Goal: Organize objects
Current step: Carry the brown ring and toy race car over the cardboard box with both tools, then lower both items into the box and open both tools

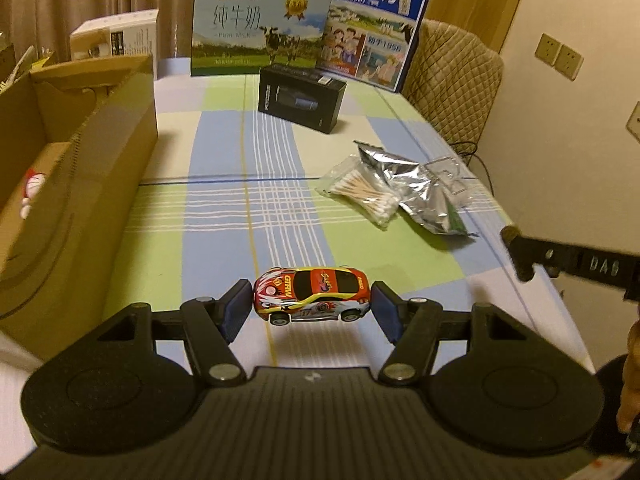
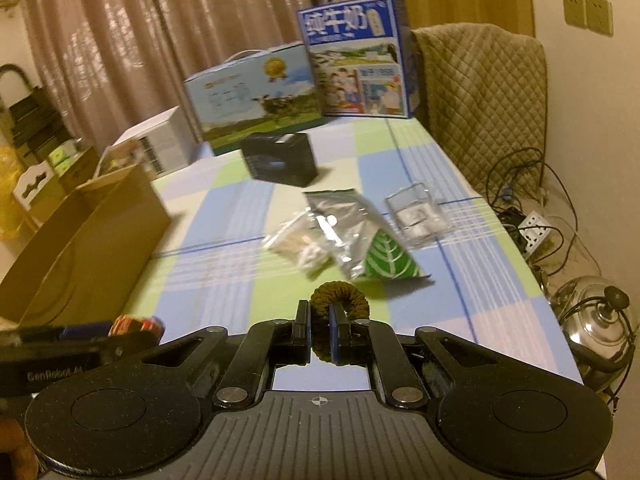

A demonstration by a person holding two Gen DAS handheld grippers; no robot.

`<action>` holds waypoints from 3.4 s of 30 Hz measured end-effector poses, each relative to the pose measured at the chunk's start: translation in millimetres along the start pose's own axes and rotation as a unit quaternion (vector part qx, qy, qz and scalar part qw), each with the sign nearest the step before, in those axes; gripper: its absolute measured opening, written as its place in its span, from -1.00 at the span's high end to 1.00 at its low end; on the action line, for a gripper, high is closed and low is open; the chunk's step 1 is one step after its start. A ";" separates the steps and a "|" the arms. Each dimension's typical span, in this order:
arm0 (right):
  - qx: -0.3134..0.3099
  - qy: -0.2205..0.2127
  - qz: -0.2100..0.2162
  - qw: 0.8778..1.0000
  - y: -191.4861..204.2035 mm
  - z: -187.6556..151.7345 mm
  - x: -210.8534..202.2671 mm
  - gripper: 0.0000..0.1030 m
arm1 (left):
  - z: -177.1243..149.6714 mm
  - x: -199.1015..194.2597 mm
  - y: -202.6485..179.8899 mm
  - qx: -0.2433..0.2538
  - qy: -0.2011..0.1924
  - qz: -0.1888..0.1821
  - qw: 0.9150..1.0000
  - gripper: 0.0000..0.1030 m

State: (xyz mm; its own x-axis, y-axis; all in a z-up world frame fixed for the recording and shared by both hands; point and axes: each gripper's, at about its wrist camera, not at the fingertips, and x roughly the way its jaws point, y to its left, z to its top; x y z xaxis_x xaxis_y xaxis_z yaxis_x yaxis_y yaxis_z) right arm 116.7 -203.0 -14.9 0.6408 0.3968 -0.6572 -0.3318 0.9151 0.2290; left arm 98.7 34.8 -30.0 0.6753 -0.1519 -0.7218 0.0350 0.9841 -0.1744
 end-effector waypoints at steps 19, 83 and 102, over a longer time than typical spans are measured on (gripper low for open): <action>-0.036 -0.009 0.018 0.999 43.4 -17.5 -41.2 0.90 | -19.5 -76.1 -0.9 -0.002 -0.030 -0.010 0.999 -0.17; -0.206 0.021 0.185 0.961 295.7 41.3 67.4 0.90 | 41.2 -140.6 201.0 0.001 -0.061 0.121 0.991 -0.18; -0.201 0.049 0.178 0.962 298.8 37.1 97.8 0.90 | 47.1 -106.3 244.5 -0.036 -0.042 0.117 0.992 -0.45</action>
State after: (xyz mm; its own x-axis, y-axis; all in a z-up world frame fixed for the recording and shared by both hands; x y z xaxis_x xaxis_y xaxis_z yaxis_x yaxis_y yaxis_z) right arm 105.9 111.9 15.9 0.3753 0.6538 -0.6570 -0.7719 0.6129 0.1690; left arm 70.1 295.9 35.6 0.7181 0.0917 -0.6898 -0.1804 0.9819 -0.0572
